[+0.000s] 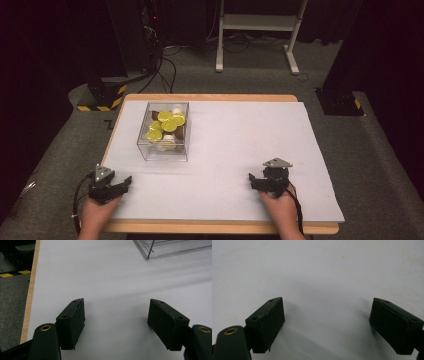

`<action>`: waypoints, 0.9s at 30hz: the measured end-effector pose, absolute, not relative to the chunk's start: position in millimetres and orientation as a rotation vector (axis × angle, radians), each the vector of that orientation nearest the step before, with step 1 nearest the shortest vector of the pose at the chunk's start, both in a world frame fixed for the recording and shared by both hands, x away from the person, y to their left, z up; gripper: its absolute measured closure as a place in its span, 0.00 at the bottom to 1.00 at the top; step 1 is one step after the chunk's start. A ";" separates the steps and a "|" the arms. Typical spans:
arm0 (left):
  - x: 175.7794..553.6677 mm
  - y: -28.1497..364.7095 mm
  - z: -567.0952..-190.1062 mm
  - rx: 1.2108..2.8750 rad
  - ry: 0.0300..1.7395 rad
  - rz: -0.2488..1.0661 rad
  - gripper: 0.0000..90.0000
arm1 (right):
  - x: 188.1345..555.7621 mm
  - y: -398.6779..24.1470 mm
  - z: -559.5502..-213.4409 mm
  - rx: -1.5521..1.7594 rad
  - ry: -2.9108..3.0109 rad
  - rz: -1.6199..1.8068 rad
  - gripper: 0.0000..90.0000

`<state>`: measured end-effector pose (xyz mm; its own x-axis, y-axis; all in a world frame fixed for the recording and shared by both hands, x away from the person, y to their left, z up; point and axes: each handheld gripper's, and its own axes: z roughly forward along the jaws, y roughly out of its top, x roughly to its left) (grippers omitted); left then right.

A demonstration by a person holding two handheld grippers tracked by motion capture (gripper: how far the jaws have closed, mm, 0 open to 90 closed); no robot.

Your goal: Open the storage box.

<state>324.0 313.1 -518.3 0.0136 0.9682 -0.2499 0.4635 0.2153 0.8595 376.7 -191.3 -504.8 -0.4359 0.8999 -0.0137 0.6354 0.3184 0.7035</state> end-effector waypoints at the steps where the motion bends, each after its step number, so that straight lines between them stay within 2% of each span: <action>1: 324.0 313.2 -518.3 1.385 1.592 0.707 0.34 | 376.8 -191.4 -504.8 1.362 2.186 0.889 0.14; 27: 324.2 313.3 -518.1 1.389 1.593 0.707 0.34 | 376.8 -191.7 -505.1 1.364 2.184 0.890 0.14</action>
